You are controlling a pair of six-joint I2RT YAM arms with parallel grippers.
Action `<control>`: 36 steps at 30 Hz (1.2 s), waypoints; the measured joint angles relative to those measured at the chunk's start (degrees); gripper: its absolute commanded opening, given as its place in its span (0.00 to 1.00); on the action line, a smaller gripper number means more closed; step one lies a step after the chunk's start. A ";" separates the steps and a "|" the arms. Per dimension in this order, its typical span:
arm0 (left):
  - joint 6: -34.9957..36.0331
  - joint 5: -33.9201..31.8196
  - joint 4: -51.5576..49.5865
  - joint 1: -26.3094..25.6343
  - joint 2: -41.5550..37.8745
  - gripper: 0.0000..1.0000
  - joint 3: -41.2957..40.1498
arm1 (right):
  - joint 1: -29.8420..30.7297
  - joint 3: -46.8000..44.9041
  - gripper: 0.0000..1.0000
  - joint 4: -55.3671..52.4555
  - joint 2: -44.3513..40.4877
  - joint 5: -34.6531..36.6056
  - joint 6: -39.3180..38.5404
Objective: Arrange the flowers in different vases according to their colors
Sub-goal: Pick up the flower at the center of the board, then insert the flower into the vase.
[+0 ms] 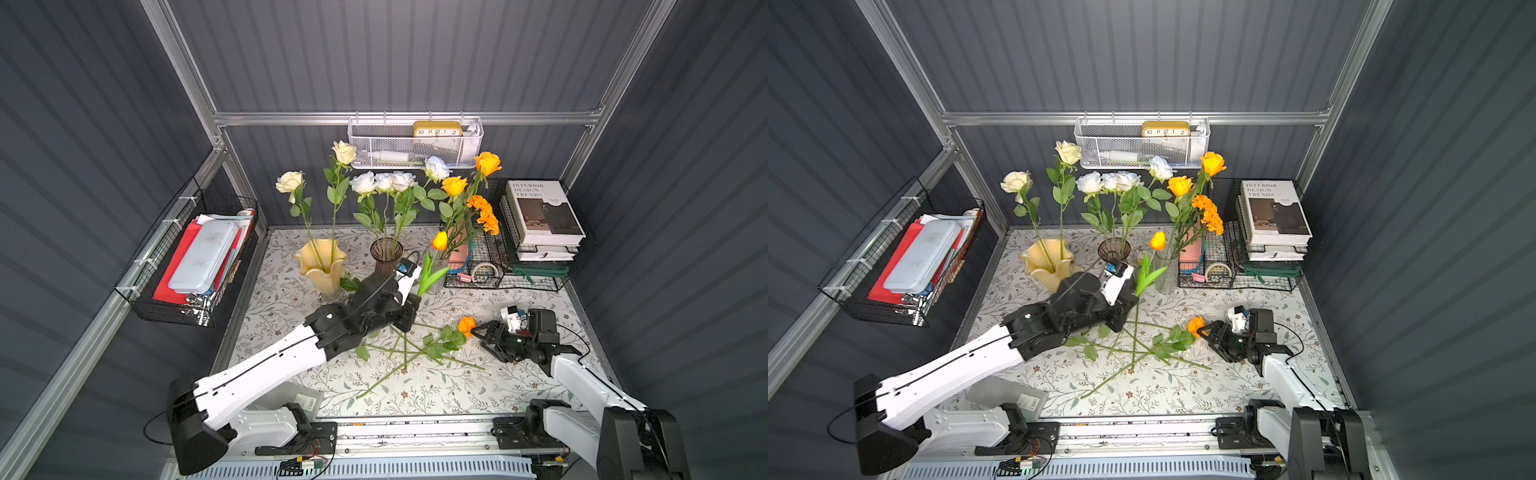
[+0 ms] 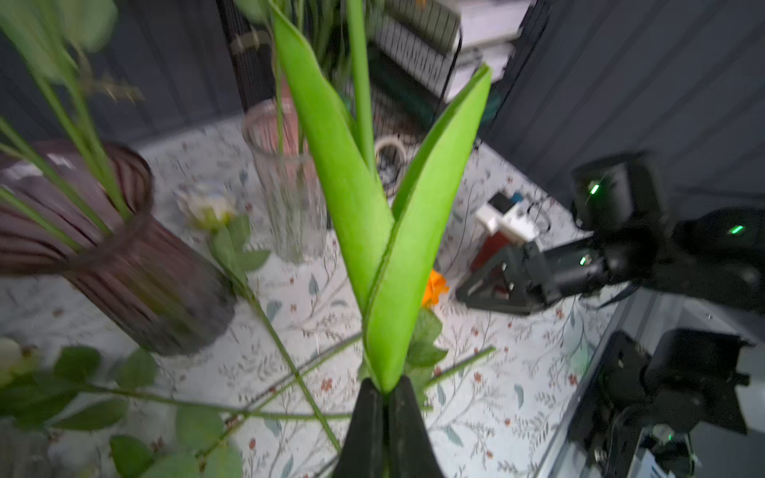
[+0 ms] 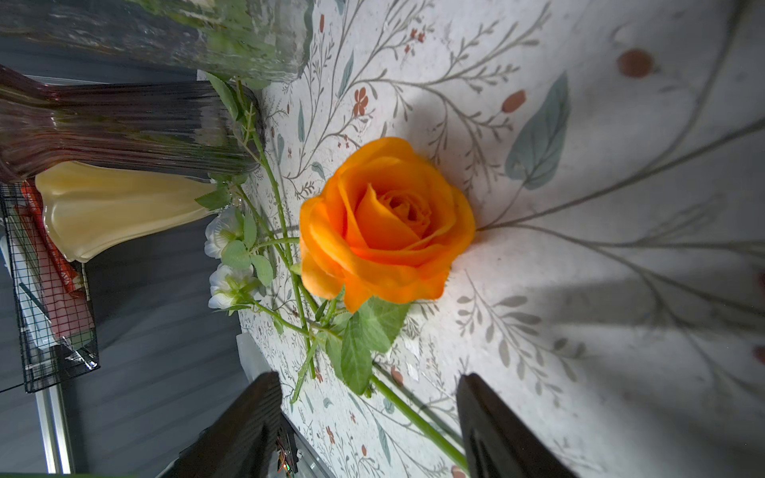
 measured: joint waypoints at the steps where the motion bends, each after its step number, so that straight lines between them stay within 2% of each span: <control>1: 1.73 -2.16 1.57 0.00 -1.09 0.00 1.27 | 0.00 0.00 0.72 0.02 0.00 0.00 0.00; 4: 8.37 -8.81 8.83 0.79 -3.50 0.00 4.13 | 0.00 0.00 0.72 0.02 0.00 0.02 0.00; 6: 12.92 -10.73 14.08 3.58 -4.98 0.00 4.61 | 0.00 0.00 0.72 0.02 0.09 0.00 0.00; 9: 18.10 -10.82 21.44 14.25 -5.79 0.00 5.88 | 0.00 0.00 0.72 0.02 0.55 0.00 0.00; 11: 19.43 -8.90 24.55 22.93 -4.68 0.00 7.65 | 0.00 0.00 0.72 0.02 0.83 0.00 0.00; 13: 19.91 -6.69 26.47 28.92 -2.56 0.00 10.05 | 0.00 0.00 0.72 0.02 0.92 0.00 0.00; 16: 20.39 -3.06 28.61 32.79 1.11 0.00 13.11 | 0.00 0.00 0.72 0.02 0.96 0.00 -0.02; 21: 20.00 3.69 30.84 34.32 6.05 0.00 14.97 | 0.00 0.00 0.72 0.02 1.03 0.00 0.00; 27: 14.82 15.04 35.85 33.94 12.90 0.00 17.81 | 0.00 0.00 0.72 0.02 1.42 0.00 -0.02; 34: 9.22 23.34 46.62 24.26 25.27 0.00 24.83 | 0.13 0.00 0.72 0.00 1.57 0.02 -0.02; 36: 6.73 25.73 50.10 23.04 29.35 0.00 26.53 | 0.17 0.00 0.72 0.00 1.57 0.02 -0.02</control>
